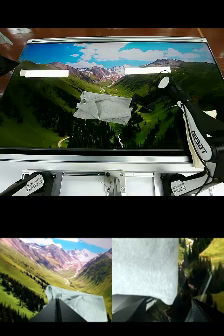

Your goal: Fold the shirts.

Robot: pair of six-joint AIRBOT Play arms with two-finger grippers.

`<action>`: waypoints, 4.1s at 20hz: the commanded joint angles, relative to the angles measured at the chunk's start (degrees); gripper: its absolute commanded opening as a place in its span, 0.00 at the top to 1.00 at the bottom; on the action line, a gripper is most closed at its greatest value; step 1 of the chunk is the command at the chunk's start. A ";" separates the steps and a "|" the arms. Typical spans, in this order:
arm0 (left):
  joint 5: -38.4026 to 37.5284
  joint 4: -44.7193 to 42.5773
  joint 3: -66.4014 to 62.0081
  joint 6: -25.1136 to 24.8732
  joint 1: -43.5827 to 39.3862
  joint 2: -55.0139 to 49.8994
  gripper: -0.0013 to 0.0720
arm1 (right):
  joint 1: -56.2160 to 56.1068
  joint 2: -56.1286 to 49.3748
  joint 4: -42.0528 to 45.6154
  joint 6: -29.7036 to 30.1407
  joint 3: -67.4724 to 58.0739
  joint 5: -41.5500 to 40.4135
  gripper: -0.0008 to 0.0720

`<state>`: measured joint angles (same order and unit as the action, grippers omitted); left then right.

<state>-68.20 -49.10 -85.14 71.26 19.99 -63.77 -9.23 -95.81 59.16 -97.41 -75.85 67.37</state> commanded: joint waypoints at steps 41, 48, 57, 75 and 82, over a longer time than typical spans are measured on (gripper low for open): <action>-4.26 0.24 4.74 -1.55 -12.94 0.09 0.94 | 49.13 17.77 -9.38 15.02 -30.93 -0.52 0.91; -0.37 0.28 4.74 -1.60 -13.62 0.07 0.94 | 54.21 21.33 3.19 11.56 -30.97 22.88 0.91; 0.61 0.68 4.74 -1.84 -13.70 0.09 0.94 | 55.95 27.21 21.20 3.02 -18.23 38.99 0.91; 0.55 0.98 4.74 -1.79 -14.27 -0.04 0.94 | 55.93 36.04 36.96 7.50 12.63 33.07 0.12; -5.64 -27.39 0.90 9.70 -27.93 -8.70 0.94 | 45.59 36.02 17.16 9.18 -9.97 21.38 0.06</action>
<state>-69.25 -62.67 -81.91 74.63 -2.28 -67.99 42.15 -59.81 83.59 -88.84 -79.92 92.90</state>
